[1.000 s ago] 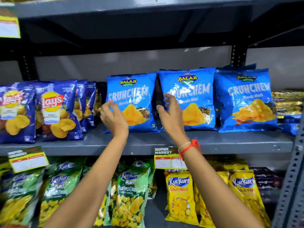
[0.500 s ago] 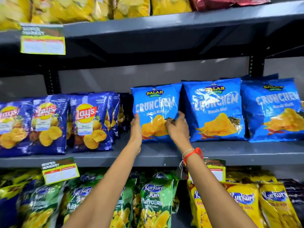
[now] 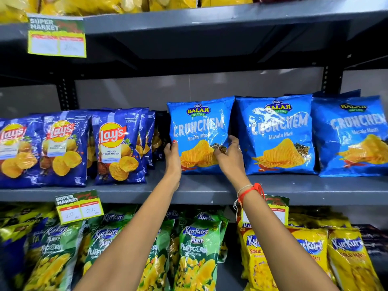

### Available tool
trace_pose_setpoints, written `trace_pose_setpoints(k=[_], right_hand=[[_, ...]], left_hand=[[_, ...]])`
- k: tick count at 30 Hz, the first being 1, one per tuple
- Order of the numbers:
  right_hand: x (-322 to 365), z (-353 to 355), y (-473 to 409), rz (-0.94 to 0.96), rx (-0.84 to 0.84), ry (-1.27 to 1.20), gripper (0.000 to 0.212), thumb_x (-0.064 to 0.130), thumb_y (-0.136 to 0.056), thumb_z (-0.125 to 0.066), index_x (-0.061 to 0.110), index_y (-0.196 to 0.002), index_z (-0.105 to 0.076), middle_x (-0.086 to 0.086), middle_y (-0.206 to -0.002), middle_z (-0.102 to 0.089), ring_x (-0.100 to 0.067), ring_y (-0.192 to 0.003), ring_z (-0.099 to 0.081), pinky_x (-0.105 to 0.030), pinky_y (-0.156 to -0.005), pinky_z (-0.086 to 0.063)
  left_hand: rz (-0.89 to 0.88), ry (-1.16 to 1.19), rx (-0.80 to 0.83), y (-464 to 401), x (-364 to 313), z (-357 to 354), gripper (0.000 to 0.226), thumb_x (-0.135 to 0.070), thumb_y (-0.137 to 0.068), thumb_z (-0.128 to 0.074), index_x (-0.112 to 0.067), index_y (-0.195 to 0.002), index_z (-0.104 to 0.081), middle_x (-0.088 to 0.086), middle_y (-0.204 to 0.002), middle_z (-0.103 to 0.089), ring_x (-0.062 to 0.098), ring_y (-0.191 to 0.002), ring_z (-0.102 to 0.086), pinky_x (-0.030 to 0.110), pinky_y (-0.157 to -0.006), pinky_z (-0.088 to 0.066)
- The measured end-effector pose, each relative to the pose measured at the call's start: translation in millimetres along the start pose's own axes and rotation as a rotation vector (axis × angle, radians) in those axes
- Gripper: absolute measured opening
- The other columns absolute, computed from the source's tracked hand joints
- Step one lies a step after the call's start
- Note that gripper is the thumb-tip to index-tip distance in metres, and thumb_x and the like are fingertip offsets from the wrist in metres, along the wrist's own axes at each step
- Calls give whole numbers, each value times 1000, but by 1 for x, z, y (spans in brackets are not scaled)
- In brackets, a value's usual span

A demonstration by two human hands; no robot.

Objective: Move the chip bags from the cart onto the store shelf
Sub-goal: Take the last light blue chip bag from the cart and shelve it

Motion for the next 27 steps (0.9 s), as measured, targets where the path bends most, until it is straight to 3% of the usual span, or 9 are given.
trace_pose_setpoints(k=[3,6,11,13,14,17,20,22,27], right_hand=[[10,4,10,102,-134,20,63,12,-81,-59,5,-138,-33,-22,-136,-46,-38,-123,-43,-40,-101,-35],[33,-1,27,241,-218,-23,54,10,-79,-56,6,-131,-42,-19,-132,-49,-36,-119,-45,-38,-99,-34],[67,-43,47,267,-37,-161,49,9,-78,-57,7,-126,-46,-16,-127,-54,-29,-117,-51,-29,-98,-34],[76,-67,53,196,108,-205,49,7,-82,-61,8,-128,-44,-16,-128,-53,-29,-118,-51,-34,-100,-40],[81,-79,57,151,185,-219,51,9,-83,-62,8,-130,-42,-14,-126,-53,-29,-119,-51,-31,-96,-41],[91,-110,68,77,342,-199,58,10,-84,-65,4,-135,-38,-6,-113,-51,-28,-120,-52,-23,-84,-37],[90,-135,77,36,433,-152,66,13,-83,-65,6,-140,-32,-13,-127,-53,-30,-127,-48,-29,-95,-38],[87,-147,82,9,480,-117,74,18,-84,-64,11,-145,-23,-13,-141,-47,-30,-130,-45,-28,-91,-35],[86,-159,87,-3,452,-110,73,16,-86,-59,10,-147,-20,-13,-145,-42,-30,-132,-41,-24,-86,-29]], left_hand=[[-107,-90,-57,16,-11,6,53,-40,-94,-35,-21,-143,-26,1,-148,-38,20,-131,-41,40,-111,-33],[-325,-93,-129,42,-35,21,43,-30,-95,-39,-18,-136,-39,-6,-132,-44,9,-121,-42,23,-100,-33],[-562,-49,-353,63,-71,78,38,-26,-85,-40,-6,-114,-56,3,-106,-56,10,-92,-53,12,-79,-44],[-583,-89,-501,60,-78,110,39,-27,-83,-41,-4,-109,-59,13,-107,-60,20,-96,-55,26,-85,-47],[-579,-125,-551,58,-80,126,39,-27,-83,-41,-4,-108,-59,17,-112,-60,26,-102,-55,34,-90,-44],[-389,-155,-554,49,-75,164,36,-22,-94,-37,-6,-121,-53,16,-131,-51,28,-121,-47,32,-100,-37],[-200,-114,-433,43,-67,180,42,-29,-96,-32,-10,-133,-43,10,-144,-42,23,-132,-38,40,-113,-29],[-121,-127,-370,43,-64,181,44,-33,-96,-31,-9,-131,-44,11,-142,-44,22,-127,-41,40,-109,-30],[-68,-135,-238,44,-54,176,53,-47,-92,-33,-15,-133,-46,6,-140,-49,23,-127,-45,35,-106,-34]])
Point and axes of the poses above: each hand's wrist, its own y-axis away from the middle knuckle, its own z-axis out of the back of the hand, x = y × z, the point moved 2 cm from there along -y, towards the middle knuckle
